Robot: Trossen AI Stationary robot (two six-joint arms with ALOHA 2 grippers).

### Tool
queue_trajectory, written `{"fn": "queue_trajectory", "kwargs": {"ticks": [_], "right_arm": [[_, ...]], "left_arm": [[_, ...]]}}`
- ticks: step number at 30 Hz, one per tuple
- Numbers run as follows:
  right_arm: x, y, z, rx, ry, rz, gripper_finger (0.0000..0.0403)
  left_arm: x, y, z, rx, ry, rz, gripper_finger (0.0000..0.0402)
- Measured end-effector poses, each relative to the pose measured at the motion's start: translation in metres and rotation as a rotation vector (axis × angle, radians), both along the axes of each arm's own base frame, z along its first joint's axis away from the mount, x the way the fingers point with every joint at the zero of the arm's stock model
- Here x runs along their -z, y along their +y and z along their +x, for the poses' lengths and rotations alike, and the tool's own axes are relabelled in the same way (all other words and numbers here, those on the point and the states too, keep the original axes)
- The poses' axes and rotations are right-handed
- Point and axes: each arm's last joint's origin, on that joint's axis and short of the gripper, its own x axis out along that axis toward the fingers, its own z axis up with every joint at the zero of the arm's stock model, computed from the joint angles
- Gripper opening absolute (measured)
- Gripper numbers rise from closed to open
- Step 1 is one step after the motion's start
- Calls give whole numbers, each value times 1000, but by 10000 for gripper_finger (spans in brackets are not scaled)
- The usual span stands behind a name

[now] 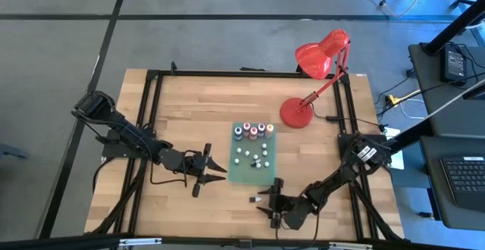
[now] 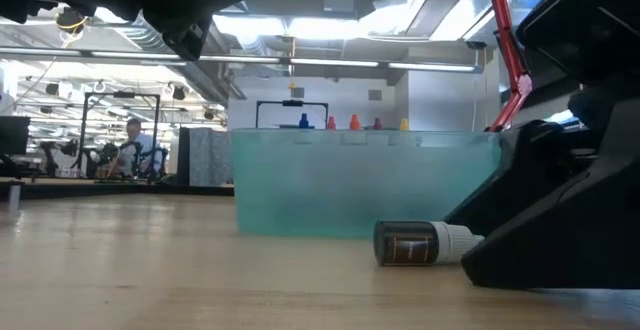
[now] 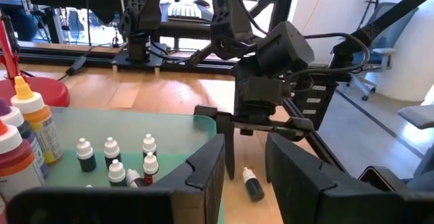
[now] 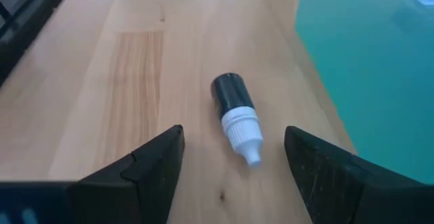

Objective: Pick & Place food coloring
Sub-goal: Put the small brown food coloring bottle into the green bin

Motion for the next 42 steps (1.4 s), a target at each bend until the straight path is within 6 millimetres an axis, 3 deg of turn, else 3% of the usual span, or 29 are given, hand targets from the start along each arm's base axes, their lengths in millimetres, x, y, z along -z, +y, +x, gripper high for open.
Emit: {"fn": "queue_trajectory", "kwargs": {"ticks": [9,23,27,30,35,42], "right_arm": [[1,-1,2,-20,21,22,245],[2,0,0,-24,24,6,115],[-6,2,-3,-63,31,-6,72],[-22,2,-4,-128,57,23,49],[-67,0,-8,-171,50,72,49],[-148,-30,-8,-89,254,-20,49]], "left_arm": [[0,0,0,-5,0,1,104],[0,0,0,-5,0,1,104],[0,0,0,-5,0,1,107],[0,0,0,-6,0,1,105],[0,0,0,-5,0,1,103],[0,0,0,-5,0,1,107]]}}
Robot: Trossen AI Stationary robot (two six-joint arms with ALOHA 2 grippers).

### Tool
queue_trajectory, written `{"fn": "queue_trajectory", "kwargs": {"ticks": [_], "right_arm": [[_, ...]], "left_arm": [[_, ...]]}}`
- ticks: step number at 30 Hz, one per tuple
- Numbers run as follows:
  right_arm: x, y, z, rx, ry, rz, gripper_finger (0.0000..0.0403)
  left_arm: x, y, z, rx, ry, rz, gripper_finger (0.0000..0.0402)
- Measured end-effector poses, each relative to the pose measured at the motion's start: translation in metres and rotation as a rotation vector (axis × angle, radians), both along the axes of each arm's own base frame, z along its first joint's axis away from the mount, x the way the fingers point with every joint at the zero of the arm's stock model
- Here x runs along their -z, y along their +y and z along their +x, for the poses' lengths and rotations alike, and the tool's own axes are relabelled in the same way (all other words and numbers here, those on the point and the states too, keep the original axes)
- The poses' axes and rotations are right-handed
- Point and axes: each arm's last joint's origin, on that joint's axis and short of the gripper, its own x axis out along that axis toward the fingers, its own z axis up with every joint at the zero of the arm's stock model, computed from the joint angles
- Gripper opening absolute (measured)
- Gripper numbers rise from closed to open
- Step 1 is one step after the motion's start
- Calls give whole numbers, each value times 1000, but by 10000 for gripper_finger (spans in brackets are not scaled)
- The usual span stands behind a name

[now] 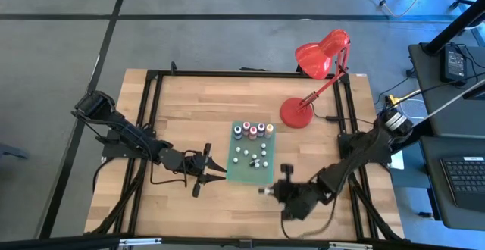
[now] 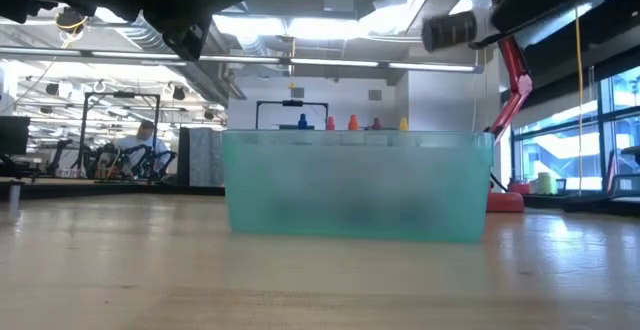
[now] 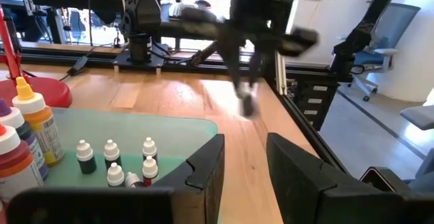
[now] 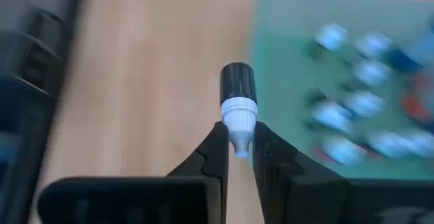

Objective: Pick & Place food coloring
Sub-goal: Put the small brown food coloring bottle into the green bin

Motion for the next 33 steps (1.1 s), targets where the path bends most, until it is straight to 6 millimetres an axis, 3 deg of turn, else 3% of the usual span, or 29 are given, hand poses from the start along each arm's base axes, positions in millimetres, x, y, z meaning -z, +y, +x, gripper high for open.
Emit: {"fn": "queue_trajectory", "kwargs": {"ticks": [4,8,20,26,33], "right_arm": [[-37,-31,6,81,247,-26,49],[-54,-66,17,92,427,0,49],[-45,-157,50,-14,556,-77,49],[-31,-174,59,-68,614,-103,49],[-27,-175,70,-236,664,-219,49]], "left_arm": [[0,0,0,0,3,2,103],[1,1,0,-2,3,19,104],[9,1,-1,19,70,175,103],[10,2,-1,7,60,274,106],[10,3,-1,-24,72,200,104]]}}
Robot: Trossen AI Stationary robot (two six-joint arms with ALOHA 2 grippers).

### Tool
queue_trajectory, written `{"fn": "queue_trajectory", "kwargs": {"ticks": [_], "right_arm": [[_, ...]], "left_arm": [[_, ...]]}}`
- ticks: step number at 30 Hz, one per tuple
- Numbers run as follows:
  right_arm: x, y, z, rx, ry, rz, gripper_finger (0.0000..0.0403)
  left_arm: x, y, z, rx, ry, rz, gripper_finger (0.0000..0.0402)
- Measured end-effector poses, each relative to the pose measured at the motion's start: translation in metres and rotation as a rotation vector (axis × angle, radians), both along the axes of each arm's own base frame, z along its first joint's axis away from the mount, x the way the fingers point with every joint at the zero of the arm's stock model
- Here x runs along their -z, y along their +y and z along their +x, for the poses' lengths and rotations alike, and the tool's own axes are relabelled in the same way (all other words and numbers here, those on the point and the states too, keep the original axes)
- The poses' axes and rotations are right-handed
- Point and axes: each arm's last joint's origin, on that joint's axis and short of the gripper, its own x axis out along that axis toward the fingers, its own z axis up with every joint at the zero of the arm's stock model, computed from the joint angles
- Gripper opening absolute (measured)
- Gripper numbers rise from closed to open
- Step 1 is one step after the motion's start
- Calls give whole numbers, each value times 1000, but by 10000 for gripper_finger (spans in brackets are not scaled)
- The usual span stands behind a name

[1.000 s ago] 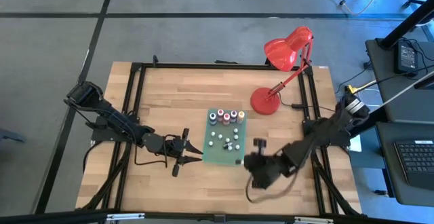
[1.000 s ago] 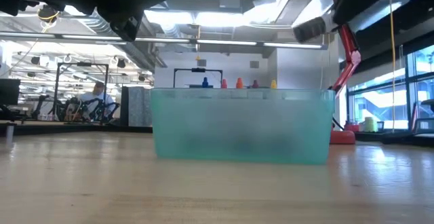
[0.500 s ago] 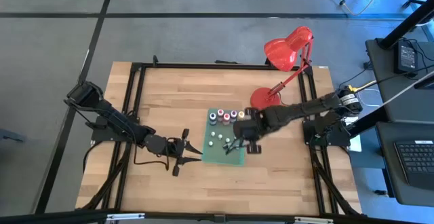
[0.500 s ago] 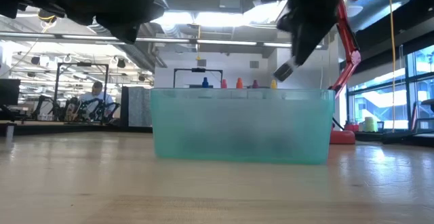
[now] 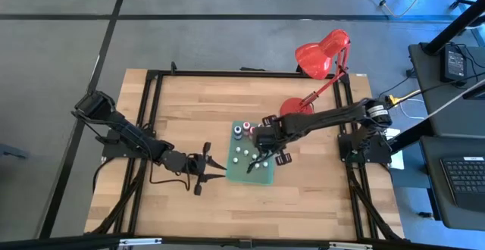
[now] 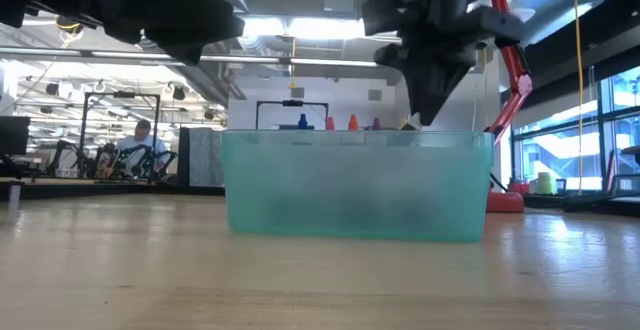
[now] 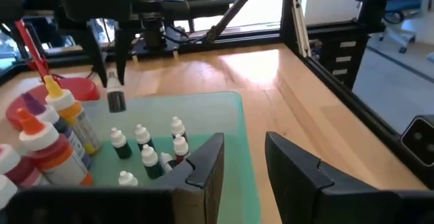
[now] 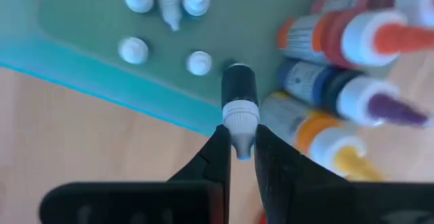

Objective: Pick & Place food coloring
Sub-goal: Put the small brown food coloring bottle into the green bin

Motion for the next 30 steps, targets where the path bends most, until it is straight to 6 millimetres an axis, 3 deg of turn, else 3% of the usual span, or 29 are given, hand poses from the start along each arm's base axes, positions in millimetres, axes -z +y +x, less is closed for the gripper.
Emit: {"fn": "queue_trajectory", "kwargs": {"ticks": [8,18,24,30], "right_arm": [[14,11,7,-276,77,-318,49],[41,51,18,-630,163,-661,51],[65,69,21,-914,321,-773,52],[72,72,22,-1047,386,-783,52]], "left_arm": [[0,1,0,-1,-7,115,105],[0,3,0,-31,-18,294,103],[1,3,0,-29,-7,302,104],[2,3,0,-29,-1,300,101]]}}
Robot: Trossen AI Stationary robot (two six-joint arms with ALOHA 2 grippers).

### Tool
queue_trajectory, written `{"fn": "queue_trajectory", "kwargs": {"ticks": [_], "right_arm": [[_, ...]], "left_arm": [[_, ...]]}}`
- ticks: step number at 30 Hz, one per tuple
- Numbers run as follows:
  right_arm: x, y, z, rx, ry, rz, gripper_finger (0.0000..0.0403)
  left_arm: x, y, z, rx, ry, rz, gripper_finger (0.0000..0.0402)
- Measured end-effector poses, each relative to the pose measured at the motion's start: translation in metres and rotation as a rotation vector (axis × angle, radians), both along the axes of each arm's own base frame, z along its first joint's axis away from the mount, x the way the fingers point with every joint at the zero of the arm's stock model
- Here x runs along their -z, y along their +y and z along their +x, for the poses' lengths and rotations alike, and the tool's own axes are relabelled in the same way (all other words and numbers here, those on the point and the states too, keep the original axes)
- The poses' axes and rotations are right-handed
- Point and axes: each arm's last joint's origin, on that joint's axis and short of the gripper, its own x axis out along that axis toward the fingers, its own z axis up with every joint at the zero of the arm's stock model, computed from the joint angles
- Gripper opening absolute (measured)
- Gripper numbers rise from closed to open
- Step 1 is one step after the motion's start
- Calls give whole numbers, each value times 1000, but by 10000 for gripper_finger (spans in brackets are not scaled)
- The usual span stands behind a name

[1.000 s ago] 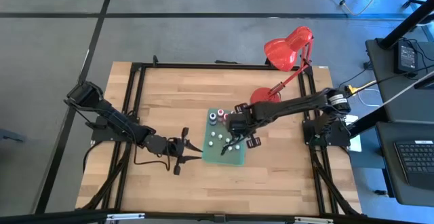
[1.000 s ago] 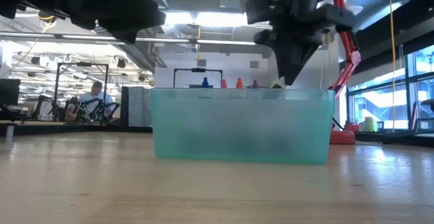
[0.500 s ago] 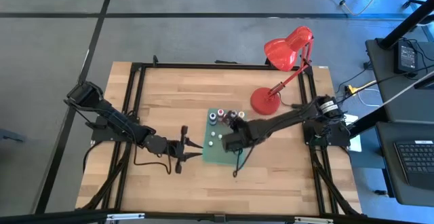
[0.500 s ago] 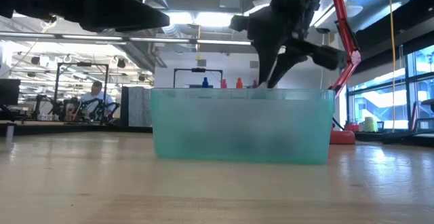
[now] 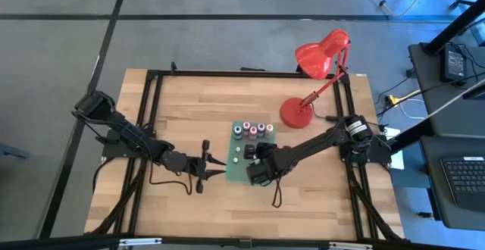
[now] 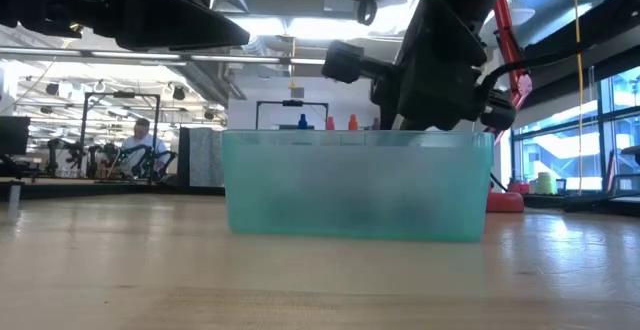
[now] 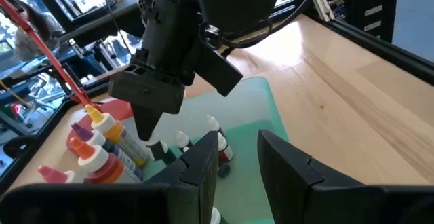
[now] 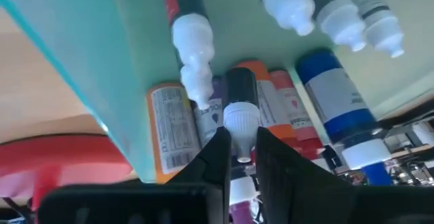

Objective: Pick & Place food coloring
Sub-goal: Put the small brown food coloring bottle into the green bin, then return to Home Position

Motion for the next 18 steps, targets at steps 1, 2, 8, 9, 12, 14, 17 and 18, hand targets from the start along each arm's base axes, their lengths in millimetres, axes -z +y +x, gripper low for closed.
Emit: {"fn": "queue_trajectory", "kwargs": {"ticks": [1,2,8,9,12,14,17,18], "right_arm": [[0,0,0,-9,3,-2,53],[0,0,1,-11,-2,0,53],[0,2,5,-12,-40,21,64],[0,2,5,-11,-50,25,68],[0,2,6,-10,-53,29,81],[0,2,6,-11,-53,30,87],[0,2,6,10,-71,37,89],[0,1,6,33,-91,46,89]], "left_arm": [[0,0,0,0,1,-1,101],[0,0,0,0,2,0,101],[1,0,0,0,6,1,100],[1,0,0,1,6,1,100],[1,0,0,1,6,1,100],[1,0,0,1,6,1,100],[1,0,0,1,6,1,100],[1,0,0,1,6,1,100]]}}
